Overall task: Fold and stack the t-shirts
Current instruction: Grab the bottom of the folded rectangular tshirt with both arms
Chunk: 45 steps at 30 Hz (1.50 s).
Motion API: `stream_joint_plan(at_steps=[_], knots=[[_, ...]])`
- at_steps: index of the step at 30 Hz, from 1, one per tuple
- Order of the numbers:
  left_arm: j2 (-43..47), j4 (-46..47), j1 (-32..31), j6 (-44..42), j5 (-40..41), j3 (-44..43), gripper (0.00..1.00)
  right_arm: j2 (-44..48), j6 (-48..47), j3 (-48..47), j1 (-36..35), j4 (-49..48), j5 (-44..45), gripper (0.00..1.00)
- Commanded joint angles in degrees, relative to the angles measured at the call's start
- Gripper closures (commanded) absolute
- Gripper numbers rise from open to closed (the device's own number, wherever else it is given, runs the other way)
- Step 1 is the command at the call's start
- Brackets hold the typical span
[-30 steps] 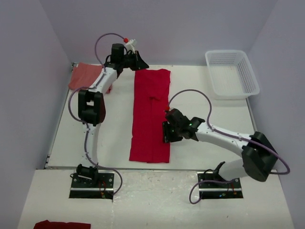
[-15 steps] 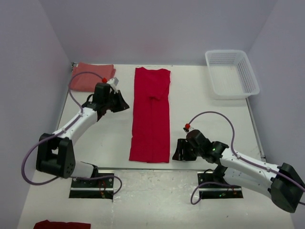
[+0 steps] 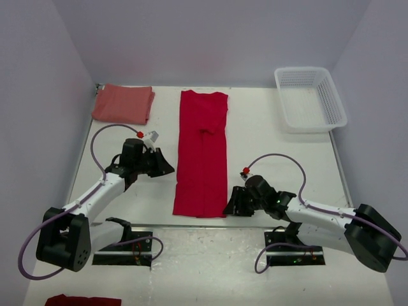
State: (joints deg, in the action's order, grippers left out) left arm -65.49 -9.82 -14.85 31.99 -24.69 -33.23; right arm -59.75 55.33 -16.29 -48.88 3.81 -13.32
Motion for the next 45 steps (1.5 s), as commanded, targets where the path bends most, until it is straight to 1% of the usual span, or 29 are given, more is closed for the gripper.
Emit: stream_joint_plan(at_steps=[1,5,9,12,15,19,23,24,25,27,28,29,34,36,37,39,42,45], knots=[[2.5,3.2,-0.4,0.6,-2.7,1.5,0.83,-1.2,2.2,0.6,-0.6,-5.4,-1.2,0.55],[3.4,2.4,-0.4,0.1,-2.5,2.4,0.81,-3.7,2.5,0.3,-0.8,-6.9,-1.8,0.56],[4.4,0.7,-0.4,-0.1,-1.9,2.8,0.79,-3.4,3.9,1.0,-1.7,-7.9,-1.6,0.6],[5.2,-1.1,-0.4,-0.4,-0.8,3.3,0.78,-3.6,3.8,0.9,-2.0,-7.6,-0.9,0.61],[6.3,-1.9,-0.4,-0.3,-0.8,4.9,0.77,-4.4,4.3,1.3,-2.2,-8.7,-1.2,0.65],[7.4,-2.1,-0.4,0.7,-1.5,6.5,0.76,-5.7,4.4,1.2,-2.4,-8.9,-0.3,0.74],[7.7,-2.2,-0.4,1.4,-1.5,7.4,0.75,-8.0,4.3,0.9,-2.4,-10.0,0.3,0.76],[7.9,-2.3,-0.4,1.5,-1.3,7.6,0.75,-8.6,4.3,0.9,-2.4,-10.2,0.3,0.78],[8.2,-2.3,-0.5,1.7,-1.2,7.8,0.75,-9.1,4.3,1.1,-2.4,-11.3,-0.1,0.83],[8.4,-2.2,-0.7,1.8,-1.0,8.4,0.75,-10.0,4.3,1.3,-2.4,-12.2,-0.3,0.89],[8.5,-2.2,-1.0,2.0,-0.9,8.7,0.75,-10.3,4.3,1.2,-2.4,-12.1,-0.3,0.96],[8.5,-2.1,-1.5,2.2,-0.5,9.0,0.75,-10.4,4.1,1.0,-2.4,-11.6,-0.2,1.0],[7.8,-2.0,-2.8,2.9,-1.0,9.8,0.73,-8.1,3.6,0.6,-2.9,-8.3,1.5,1.0],[7.9,-1.6,-3.3,3.3,-1.5,10.9,0.68,-5.8,3.4,0.0,-3.1,-5.2,2.8,1.0],[8.1,-1.4,-3.5,3.8,-1.7,11.3,0.67,-5.0,3.2,-0.2,-3.1,-4.2,3.3,1.0],[8.2,-1.4,-4.6,4.5,-1.7,12.1,0.67,-3.6,2.9,-0.8,-3.1,-0.8,4.8,1.0],[7.8,-1.7,-5.0,5.5,-2.1,13.0,0.67,-1.0,2.2,-1.9,-3.1,1.9,5.9,1.0],[7.0,-2.8,-5.2,6.7,-2.9,12.9,0.67,0.0,2.1,-1.9,-3.1,2.8,6.2,1.0]])
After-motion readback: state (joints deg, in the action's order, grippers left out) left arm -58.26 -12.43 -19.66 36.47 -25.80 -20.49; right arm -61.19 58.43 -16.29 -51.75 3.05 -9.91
